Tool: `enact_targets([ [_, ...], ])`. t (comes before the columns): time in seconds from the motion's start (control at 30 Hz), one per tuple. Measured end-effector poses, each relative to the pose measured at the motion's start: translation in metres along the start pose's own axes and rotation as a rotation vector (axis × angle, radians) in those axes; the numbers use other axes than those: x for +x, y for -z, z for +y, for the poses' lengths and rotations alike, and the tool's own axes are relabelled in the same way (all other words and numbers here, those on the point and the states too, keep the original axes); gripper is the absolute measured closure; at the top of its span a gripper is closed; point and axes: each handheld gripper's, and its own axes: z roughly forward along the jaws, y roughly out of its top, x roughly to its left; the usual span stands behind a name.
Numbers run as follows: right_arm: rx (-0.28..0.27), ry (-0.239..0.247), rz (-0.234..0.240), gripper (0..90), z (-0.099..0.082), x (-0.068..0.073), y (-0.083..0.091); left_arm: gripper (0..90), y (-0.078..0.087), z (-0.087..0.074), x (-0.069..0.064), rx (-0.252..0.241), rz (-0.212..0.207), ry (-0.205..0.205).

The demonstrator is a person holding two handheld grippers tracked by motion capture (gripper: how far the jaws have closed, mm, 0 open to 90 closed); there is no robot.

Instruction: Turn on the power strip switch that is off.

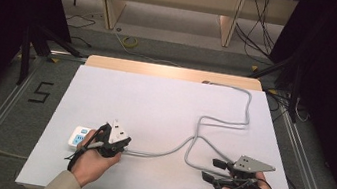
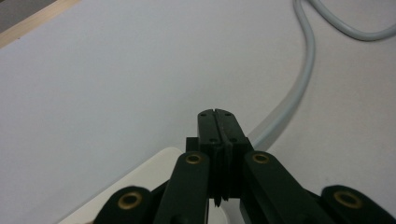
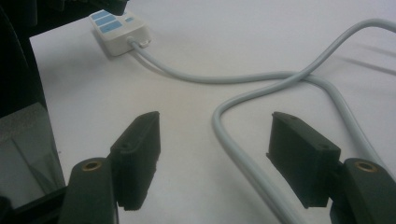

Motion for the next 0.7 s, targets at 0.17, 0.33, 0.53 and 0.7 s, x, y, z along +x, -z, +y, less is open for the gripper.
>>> enact_targets([
  [0.17, 0.001, 0.002, 0.000, 34.9, 0.000, 0.000, 0.000, 89.6, 0.001, -0.001, 0.004, 0.009, 0.020, 0.004],
  [0.33, 0.001, 0.003, -0.001, 35.0, 0.000, 0.000, 0.000, 89.6, 0.002, -0.002, 0.009, 0.022, 0.031, 0.014],
  [0.53, 0.001, 0.004, -0.002, 34.9, 0.000, 0.000, 0.000, 89.6, 0.004, -0.005, 0.015, 0.032, 0.049, 0.032],
  [0.7, 0.001, 0.005, -0.002, 35.0, 0.000, 0.000, 0.000, 89.6, 0.004, -0.007, 0.020, 0.039, 0.059, 0.042],
])
